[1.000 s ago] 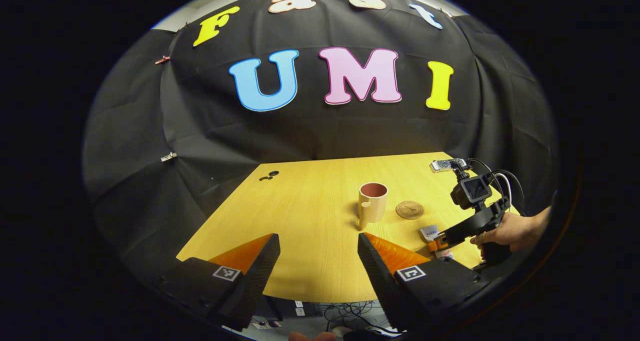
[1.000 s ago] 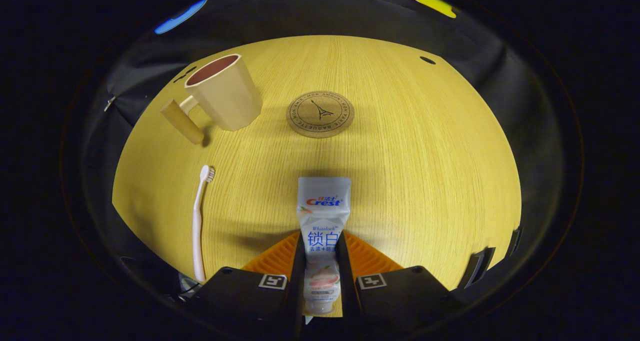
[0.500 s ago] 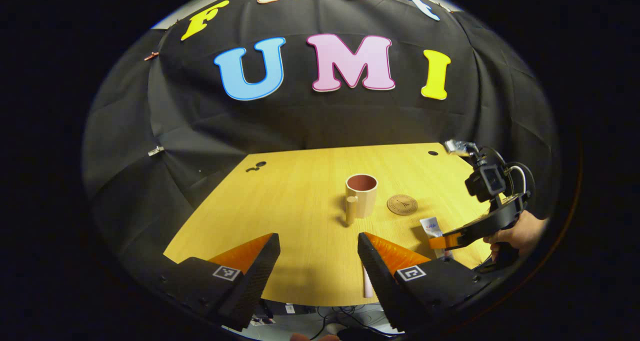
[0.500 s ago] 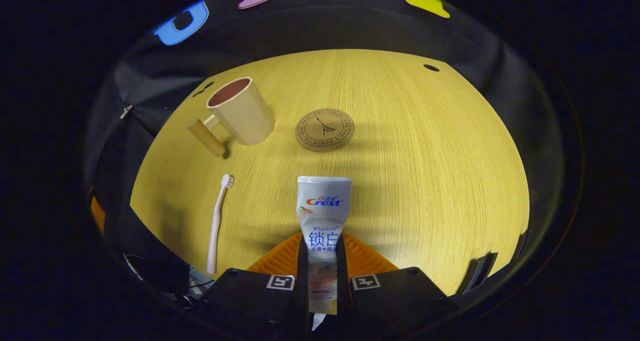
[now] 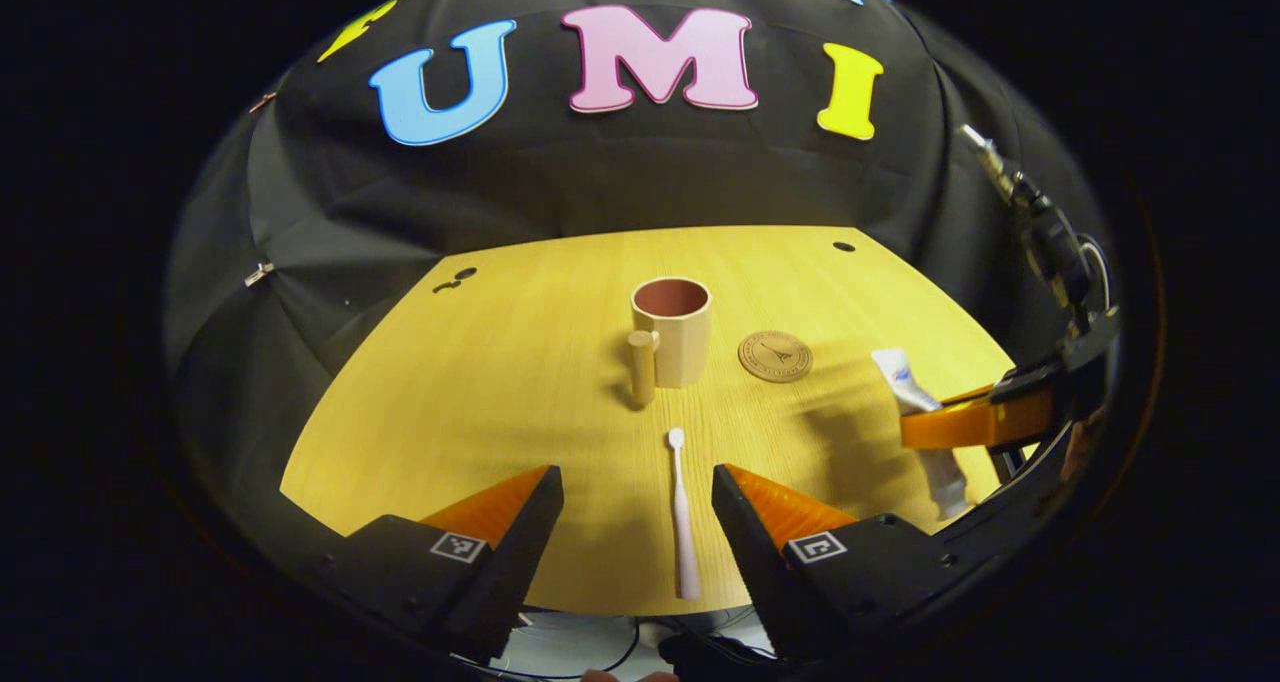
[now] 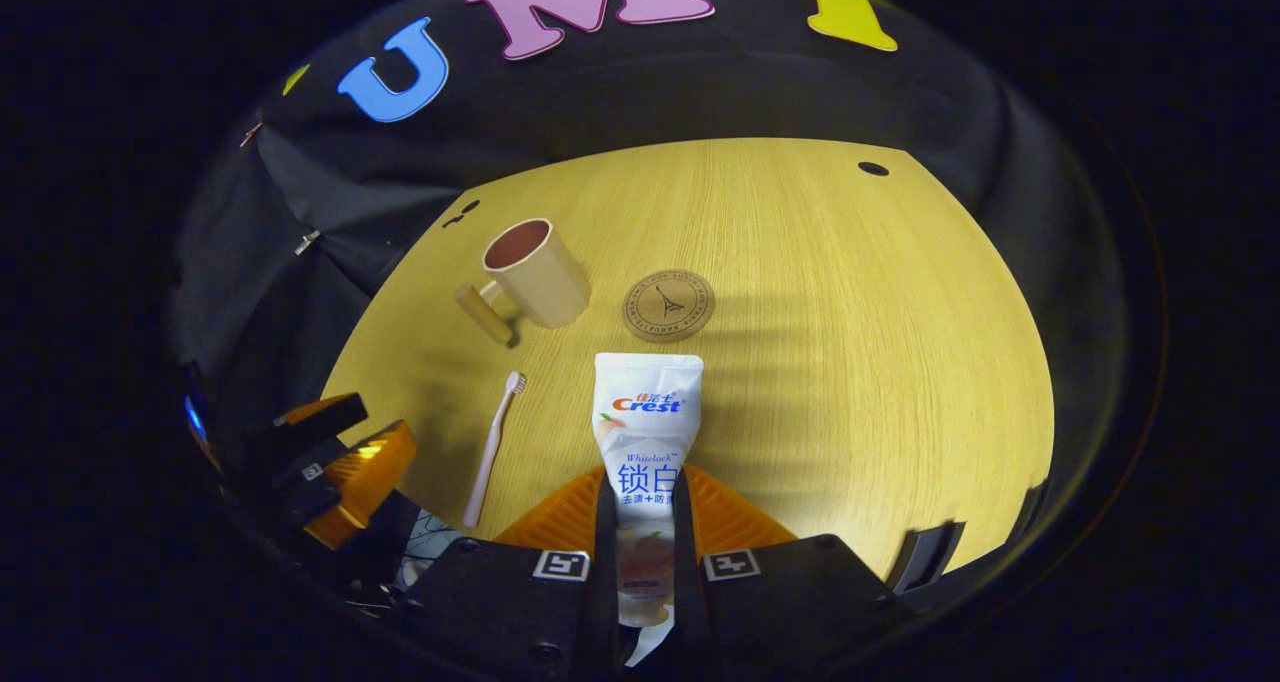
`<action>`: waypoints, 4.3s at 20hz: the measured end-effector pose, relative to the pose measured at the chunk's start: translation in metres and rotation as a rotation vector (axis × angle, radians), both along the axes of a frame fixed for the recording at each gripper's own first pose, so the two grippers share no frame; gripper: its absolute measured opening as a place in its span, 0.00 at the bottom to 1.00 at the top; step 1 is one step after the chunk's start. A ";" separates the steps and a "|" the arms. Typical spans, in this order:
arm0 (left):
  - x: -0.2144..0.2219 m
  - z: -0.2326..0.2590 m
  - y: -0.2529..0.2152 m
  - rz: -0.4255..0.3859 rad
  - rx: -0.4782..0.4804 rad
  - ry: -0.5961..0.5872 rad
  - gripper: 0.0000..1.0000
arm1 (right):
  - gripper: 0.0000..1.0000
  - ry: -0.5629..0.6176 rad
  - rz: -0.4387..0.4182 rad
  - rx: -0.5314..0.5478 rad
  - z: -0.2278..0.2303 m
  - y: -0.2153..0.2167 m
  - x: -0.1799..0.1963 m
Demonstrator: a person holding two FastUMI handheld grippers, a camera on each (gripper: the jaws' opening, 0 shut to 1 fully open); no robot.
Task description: Put the toothbrush and toothpaste on the desktop into the cup, then pick up the cup and place it on the coaster on the desktop.
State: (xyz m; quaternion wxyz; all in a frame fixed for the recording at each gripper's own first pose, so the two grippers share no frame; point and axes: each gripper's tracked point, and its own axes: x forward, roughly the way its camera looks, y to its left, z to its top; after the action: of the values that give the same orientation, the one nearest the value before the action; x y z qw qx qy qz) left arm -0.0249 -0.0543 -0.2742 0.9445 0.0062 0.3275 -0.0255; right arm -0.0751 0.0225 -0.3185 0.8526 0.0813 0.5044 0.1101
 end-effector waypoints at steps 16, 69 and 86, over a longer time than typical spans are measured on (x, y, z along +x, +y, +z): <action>0.029 -0.092 -0.027 0.001 -0.011 0.267 0.78 | 0.27 -0.038 -0.020 0.003 0.039 -0.073 0.015; -0.019 0.108 0.053 -0.121 -0.316 -0.078 0.06 | 0.26 -0.530 -0.074 0.349 0.110 0.136 0.226; -0.016 0.084 0.072 -0.071 -0.313 -0.027 0.06 | 0.29 -0.464 0.044 0.159 0.014 0.161 0.248</action>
State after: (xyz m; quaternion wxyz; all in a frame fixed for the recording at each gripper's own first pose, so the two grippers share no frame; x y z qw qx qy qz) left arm -0.0412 0.0182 -0.1903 0.9367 -0.1293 0.3064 -0.1094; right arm 0.1729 0.1836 -0.3041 0.9339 0.1098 0.2863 0.1838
